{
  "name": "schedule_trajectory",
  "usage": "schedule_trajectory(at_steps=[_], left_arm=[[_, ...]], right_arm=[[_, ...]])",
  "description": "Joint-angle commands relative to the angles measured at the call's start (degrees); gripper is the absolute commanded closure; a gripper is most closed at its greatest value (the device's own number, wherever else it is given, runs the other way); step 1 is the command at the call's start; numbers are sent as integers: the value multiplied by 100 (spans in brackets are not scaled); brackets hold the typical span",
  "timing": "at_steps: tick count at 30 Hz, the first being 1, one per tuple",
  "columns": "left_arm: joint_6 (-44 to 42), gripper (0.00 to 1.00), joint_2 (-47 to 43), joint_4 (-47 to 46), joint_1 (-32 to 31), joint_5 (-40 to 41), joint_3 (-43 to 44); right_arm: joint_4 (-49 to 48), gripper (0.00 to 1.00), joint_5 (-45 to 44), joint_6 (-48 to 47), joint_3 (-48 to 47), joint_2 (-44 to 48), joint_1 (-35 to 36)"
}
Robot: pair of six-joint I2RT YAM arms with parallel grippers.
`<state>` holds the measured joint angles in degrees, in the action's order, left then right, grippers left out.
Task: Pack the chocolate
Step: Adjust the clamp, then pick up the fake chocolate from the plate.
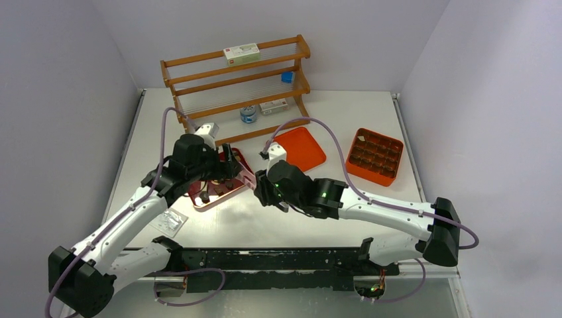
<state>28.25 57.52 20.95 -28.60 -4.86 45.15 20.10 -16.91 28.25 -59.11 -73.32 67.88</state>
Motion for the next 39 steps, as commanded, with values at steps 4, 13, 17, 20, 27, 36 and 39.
schedule_trajectory(at_steps=[4,13,17,20,27,36,39], left_arm=[[-90,17,-518,493,-14,259,293],[-805,15,-1816,725,-14,971,340],[-1287,3,-2407,555,-14,1098,157],[-1539,3,-2621,654,-14,1232,128],[-1737,3,-2758,726,-13,1410,48],[-1769,3,-3206,910,-14,1925,41],[-1790,3,-3558,806,-13,1928,-30]], right_arm=[[275,60,-52,113,-344,-76,24],[850,60,-59,-96,-895,-508,24],[1010,58,-84,-450,-1282,-670,-83],[1305,59,-100,-465,-1597,-1021,-162],[1715,59,97,-396,-2223,-1894,-373],[2354,58,414,-463,-3089,-2957,-744],[2637,58,294,-487,-3415,-3257,-753]])
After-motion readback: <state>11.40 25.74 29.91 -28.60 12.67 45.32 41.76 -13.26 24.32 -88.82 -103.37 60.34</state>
